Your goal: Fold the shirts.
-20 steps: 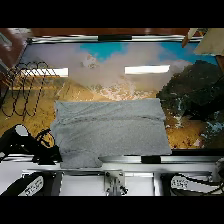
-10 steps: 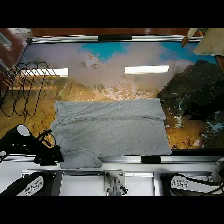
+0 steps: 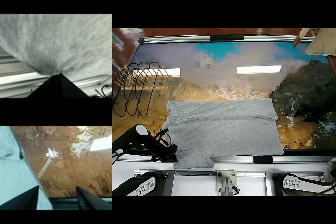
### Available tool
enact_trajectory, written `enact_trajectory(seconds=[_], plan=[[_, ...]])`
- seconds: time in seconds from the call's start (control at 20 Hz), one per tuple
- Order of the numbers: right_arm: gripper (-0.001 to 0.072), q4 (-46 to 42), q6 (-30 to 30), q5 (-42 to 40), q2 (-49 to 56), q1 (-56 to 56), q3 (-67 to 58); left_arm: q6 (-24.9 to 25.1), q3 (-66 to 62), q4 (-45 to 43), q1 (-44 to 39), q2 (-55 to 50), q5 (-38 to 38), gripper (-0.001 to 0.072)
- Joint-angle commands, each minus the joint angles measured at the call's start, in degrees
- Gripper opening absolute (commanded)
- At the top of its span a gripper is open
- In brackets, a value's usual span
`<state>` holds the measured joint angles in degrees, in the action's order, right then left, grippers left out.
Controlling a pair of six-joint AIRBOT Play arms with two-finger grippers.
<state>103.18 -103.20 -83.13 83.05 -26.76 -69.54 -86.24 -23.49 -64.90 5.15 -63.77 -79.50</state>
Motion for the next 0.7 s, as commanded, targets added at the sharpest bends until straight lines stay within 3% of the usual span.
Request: enact_trajectory(seconds=[0.0, 0.15, 0.3, 0.65], plan=[[0.0601, 2.23, -3.74, -4.09, 0.0, -2.58, 7.26, 1.86, -1.7, 0.63, -0.76, 0.68, -0.87, 0.0029], [0.0601, 8.9, -7.17, -5.18, 0.0, -6.84, 17.88, 2.38, -3.76, 0.7, -0.79, 3.96, -2.8, 0.0029], [0.0601, 4.81, -7.28, -4.04, 0.0, -6.45, 22.45, 2.34, -3.76, 0.46, -0.76, 7.8, -3.26, 0.0029], [0.0601, 4.92, -8.52, -3.91, 0.0, -0.63, 27.28, 2.43, -3.76, 0.42, -0.76, 9.53, -4.13, 0.0029]])
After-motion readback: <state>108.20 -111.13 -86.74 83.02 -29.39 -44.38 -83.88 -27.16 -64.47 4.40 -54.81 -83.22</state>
